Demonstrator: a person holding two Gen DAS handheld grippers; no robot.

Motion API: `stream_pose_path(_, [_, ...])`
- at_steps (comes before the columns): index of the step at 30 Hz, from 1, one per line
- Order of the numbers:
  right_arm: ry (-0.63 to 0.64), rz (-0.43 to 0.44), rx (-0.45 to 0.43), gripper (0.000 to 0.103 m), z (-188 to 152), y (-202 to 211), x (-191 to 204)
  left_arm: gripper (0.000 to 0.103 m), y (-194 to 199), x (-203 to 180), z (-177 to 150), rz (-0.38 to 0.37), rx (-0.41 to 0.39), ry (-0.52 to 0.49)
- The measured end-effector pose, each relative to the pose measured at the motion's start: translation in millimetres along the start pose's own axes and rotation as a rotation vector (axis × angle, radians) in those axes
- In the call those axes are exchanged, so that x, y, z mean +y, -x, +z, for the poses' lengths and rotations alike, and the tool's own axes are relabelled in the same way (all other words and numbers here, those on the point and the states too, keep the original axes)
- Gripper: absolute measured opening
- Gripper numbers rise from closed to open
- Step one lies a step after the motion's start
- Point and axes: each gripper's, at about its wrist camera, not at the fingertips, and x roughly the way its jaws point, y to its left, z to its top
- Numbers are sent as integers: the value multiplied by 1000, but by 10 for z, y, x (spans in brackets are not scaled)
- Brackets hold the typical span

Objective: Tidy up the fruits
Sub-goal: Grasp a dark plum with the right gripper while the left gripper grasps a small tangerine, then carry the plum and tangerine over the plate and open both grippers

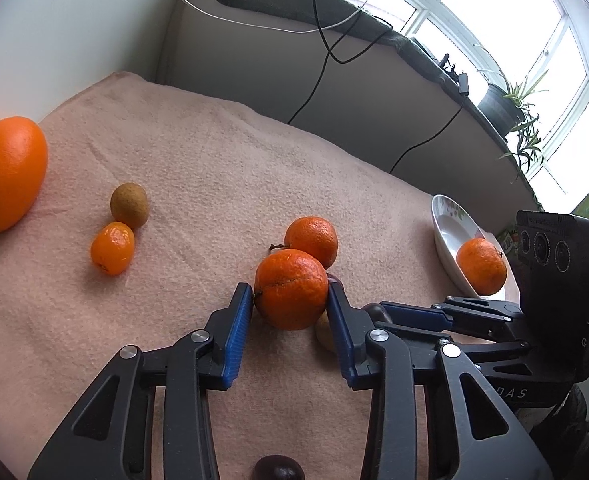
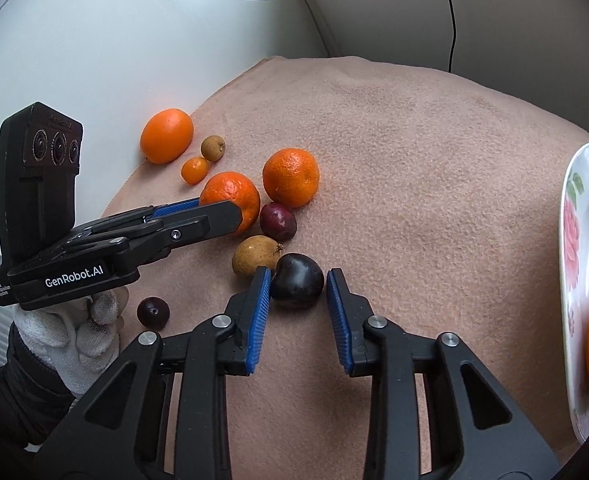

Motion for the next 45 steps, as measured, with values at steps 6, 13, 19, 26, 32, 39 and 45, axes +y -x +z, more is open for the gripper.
stream_pose_path(6, [29, -32, 7, 31, 1, -23, 62, 37, 17, 8, -5, -5, -5, 0])
stream_pose_path(13, [57, -76, -1, 28, -16, -8, 162, 36, 74, -50, 16, -13, -22, -12])
stream_pose_path(19, [42, -81, -56, 28, -76, 235, 132, 36, 119, -217, 37, -28, -36, -40])
stream_pose_path(26, [1, -111, -156, 28, -156, 737, -11, 36, 52, -526, 89, -72, -38, -84])
stream_pose_path(32, [-19, -176, -234, 28, -223, 1122, -122, 36, -94, -820, 109, -119, -26, -116])
stream_pose_path(39, [-58, -267, -301, 28, -301, 1529, -365, 36, -298, -1162, 175, -156, -7, -166])
stream_pose_path(45, [-108, -339, -326, 28, -344, 1757, -660, 36, -436, -1410, 218, -176, 1, -205])
